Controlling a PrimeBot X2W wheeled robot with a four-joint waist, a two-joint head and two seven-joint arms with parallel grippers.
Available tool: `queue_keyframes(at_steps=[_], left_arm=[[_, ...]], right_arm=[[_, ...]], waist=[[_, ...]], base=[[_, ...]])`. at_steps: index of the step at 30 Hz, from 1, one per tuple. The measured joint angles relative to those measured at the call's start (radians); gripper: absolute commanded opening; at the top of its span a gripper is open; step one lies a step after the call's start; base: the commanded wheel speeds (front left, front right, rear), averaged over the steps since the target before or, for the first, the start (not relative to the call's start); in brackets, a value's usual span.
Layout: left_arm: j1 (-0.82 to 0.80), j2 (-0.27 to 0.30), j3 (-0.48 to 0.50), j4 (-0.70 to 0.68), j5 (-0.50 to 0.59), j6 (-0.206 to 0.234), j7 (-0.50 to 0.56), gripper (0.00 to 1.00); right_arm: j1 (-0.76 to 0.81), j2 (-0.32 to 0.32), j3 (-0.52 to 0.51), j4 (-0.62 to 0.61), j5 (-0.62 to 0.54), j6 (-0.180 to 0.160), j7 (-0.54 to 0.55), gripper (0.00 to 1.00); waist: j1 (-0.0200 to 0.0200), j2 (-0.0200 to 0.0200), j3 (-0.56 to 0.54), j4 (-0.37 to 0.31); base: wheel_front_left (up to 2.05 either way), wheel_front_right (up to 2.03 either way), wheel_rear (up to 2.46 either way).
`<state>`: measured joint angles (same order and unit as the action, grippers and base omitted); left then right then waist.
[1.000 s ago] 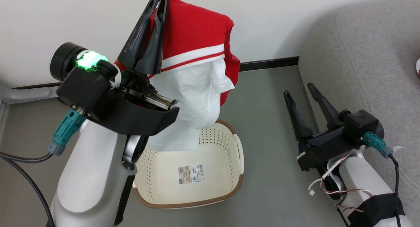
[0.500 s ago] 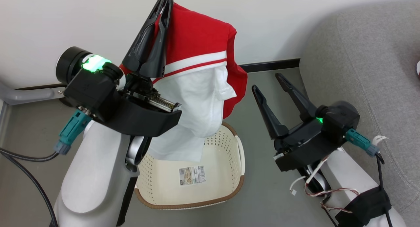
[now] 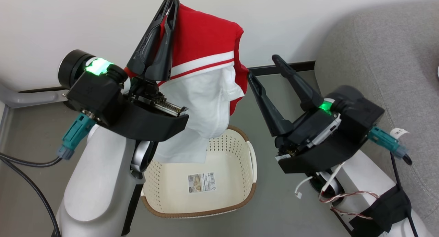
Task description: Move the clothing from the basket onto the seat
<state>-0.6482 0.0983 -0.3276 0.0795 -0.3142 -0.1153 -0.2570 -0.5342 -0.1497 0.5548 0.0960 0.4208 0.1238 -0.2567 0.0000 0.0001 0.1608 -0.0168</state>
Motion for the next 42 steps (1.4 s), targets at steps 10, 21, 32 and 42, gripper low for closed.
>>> queue_keyframes(at_steps=[10,21,32,42], left_arm=[[0.000,-0.003,-0.001,0.007,0.000,0.000,0.000,0.00],[-0.004,-0.011,-0.010,0.008,0.000,0.000,0.000,0.00],[-0.012,-0.024,-0.021,0.007,0.000,0.000,0.000,0.00],[-0.020,-0.030,-0.032,0.007,0.000,0.000,0.000,0.00]], right_arm=[[-0.050,-0.043,0.135,-0.042,0.071,0.000,0.000,1.00],[-0.126,-0.057,0.258,0.101,0.094,0.000,0.000,1.00],[-0.218,-0.006,0.375,0.247,0.135,0.000,0.000,1.00],[-0.278,0.028,0.384,0.326,0.170,0.001,0.000,1.00]], waist=[[0.0000,0.0000,0.007,-0.002],[0.0000,0.0000,0.013,0.012],[0.0000,0.0000,0.018,0.038],[0.0000,0.0000,0.024,0.063]], base=[[0.00,0.00,0.00],[0.00,0.00,0.00],[0.00,0.00,0.00],[0.00,0.00,0.00]])
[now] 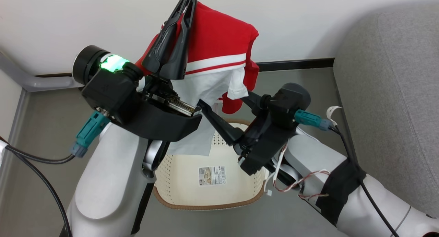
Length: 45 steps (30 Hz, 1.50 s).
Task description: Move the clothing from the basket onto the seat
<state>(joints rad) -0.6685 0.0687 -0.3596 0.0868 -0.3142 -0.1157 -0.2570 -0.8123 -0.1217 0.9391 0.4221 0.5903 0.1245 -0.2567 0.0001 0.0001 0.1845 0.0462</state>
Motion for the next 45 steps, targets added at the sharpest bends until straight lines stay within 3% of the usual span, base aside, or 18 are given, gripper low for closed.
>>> queue_keyframes(at_steps=[7,8,11,12,27,28,30,31,32,45], left_arm=[[0.000,-0.002,-0.005,0.000,0.000,0.000,0.000,0.00],[0.000,-0.003,-0.006,0.000,0.000,0.000,0.000,0.00],[0.000,-0.004,-0.006,0.000,0.000,-0.002,0.000,0.00],[0.000,-0.004,-0.006,0.000,-0.002,-0.008,0.000,0.00],[-0.002,-0.004,0.001,0.027,-0.010,-0.008,0.000,0.00],[-0.002,-0.004,0.002,0.029,-0.010,-0.008,0.000,0.04],[-0.002,-0.004,0.005,0.032,-0.010,-0.008,0.000,0.48],[-0.002,-0.004,0.006,0.034,-0.010,-0.008,0.000,0.90],[-0.002,-0.004,0.007,0.036,-0.010,-0.008,0.000,1.00],[0.002,-0.004,0.028,0.078,-0.035,-0.008,0.000,1.00]], right_arm=[[-0.042,0.016,0.008,0.047,0.013,0.000,0.000,1.00],[-0.044,0.018,0.008,0.052,0.014,0.000,0.000,0.96],[-0.044,0.024,0.006,0.070,0.026,0.000,0.000,0.30],[-0.045,0.025,0.006,0.075,0.027,0.000,0.000,0.00],[-0.060,0.033,-0.015,0.081,0.037,0.000,0.000,0.00],[-0.060,0.034,-0.015,0.079,0.037,0.000,0.000,0.00],[-0.060,0.034,-0.015,0.075,0.037,0.000,0.000,0.00],[-0.059,0.034,-0.015,0.073,0.037,0.000,0.000,0.00],[-0.059,0.034,-0.015,0.071,0.037,0.000,0.000,0.00],[-0.053,0.036,-0.019,0.058,0.037,0.000,0.000,0.00]], waist=[[0.0000,0.0000,0.004,0.005],[0.0000,0.0000,0.004,0.006],[0.0000,0.0000,0.005,0.006],[0.0000,0.0000,0.005,0.007],[-0.0001,0.0000,0.000,0.000],[0.0000,0.0000,0.000,-0.001],[-0.0001,0.0000,-0.002,-0.003],[-0.0001,0.0000,-0.003,-0.004],[0.0000,0.0000,-0.004,-0.005],[0.0000,0.0000,-0.012,-0.011]], base=[[0.00,0.00,0.00],[0.00,0.00,0.00],[0.00,0.00,0.00],[0.00,0.00,0.00],[0.00,0.00,0.00],[0.00,0.00,0.00],[0.00,0.00,0.00],[0.00,0.00,0.00],[0.00,0.00,0.00],[0.00,0.00,0.00]])
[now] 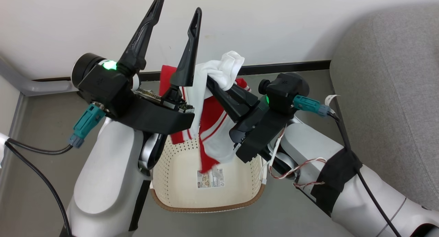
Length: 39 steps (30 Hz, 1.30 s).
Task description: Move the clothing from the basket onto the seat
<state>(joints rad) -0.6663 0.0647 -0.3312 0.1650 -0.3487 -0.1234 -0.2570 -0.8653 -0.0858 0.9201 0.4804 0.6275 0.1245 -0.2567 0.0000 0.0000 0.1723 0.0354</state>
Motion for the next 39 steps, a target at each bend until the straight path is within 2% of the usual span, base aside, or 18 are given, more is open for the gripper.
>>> queue_keyframes(at_steps=[16,29,39], left_arm=[[0.050,0.024,0.063,0.084,-0.003,0.002,0.000,1.00],[0.147,0.060,0.141,0.165,-0.003,0.037,0.000,1.00],[0.253,0.062,0.189,0.244,-0.011,0.059,0.000,1.00]], right_arm=[[0.012,0.002,-0.027,-0.022,-0.002,0.000,0.000,0.00],[0.024,0.002,-0.039,-0.038,-0.011,0.000,0.000,0.00],[0.035,0.002,-0.044,-0.047,-0.012,0.000,0.000,0.00]], waist=[[0.0000,0.0000,0.006,-0.010],[0.0000,0.0000,-0.002,-0.019],[0.0000,0.0000,-0.011,-0.023]], base=[[0.00,0.00,0.00],[0.00,0.00,0.00],[0.00,0.00,0.00]])
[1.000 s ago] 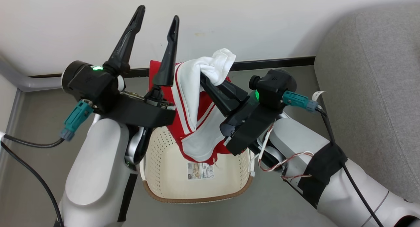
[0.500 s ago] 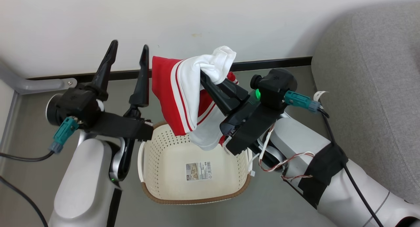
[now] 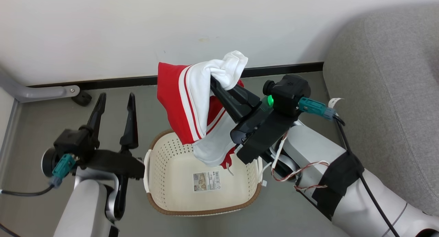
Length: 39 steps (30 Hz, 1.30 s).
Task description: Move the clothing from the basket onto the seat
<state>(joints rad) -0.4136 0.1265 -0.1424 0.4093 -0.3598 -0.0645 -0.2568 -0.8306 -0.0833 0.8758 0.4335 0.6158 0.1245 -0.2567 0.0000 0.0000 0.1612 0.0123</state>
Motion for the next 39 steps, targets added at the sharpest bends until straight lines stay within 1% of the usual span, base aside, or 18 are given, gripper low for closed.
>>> queue_keyframes(at_steps=[6,24,27,29,31,39], left_arm=[[0.061,-0.004,0.007,0.020,0.000,0.012,0.000,1.00],[0.191,-0.012,0.089,0.043,0.000,0.038,0.000,1.00],[0.214,-0.013,0.096,0.034,0.001,0.039,0.000,1.00],[0.238,-0.024,0.096,0.016,0.005,0.048,0.000,1.00],[0.253,-0.033,0.097,0.008,0.007,0.048,0.000,1.00],[0.271,-0.037,0.107,-0.045,0.018,0.052,0.000,1.00]], right_arm=[[0.001,0.000,-0.002,-0.001,0.000,0.000,0.000,0.00],[0.011,-0.001,0.000,-0.006,0.000,0.000,0.000,0.00],[0.017,0.000,0.001,-0.006,0.001,0.000,0.000,0.00],[0.020,-0.001,0.001,-0.006,0.001,0.000,0.000,0.00],[0.021,-0.001,0.002,-0.006,0.001,0.000,0.000,0.00],[0.026,-0.001,0.002,-0.006,0.002,0.000,0.000,0.00]], waist=[[0.0000,0.0000,-0.006,0.000],[0.0000,0.0000,-0.034,0.000],[-0.0001,0.0000,-0.040,-0.001],[0.0000,-0.0001,-0.045,-0.001],[0.0000,0.0000,-0.050,-0.002],[-0.0001,0.0000,-0.065,-0.006]], base=[[0.00,0.00,0.00],[0.00,0.00,0.00],[0.00,0.00,0.00],[0.00,0.00,0.00],[0.00,0.00,0.00],[0.00,0.00,0.00]])
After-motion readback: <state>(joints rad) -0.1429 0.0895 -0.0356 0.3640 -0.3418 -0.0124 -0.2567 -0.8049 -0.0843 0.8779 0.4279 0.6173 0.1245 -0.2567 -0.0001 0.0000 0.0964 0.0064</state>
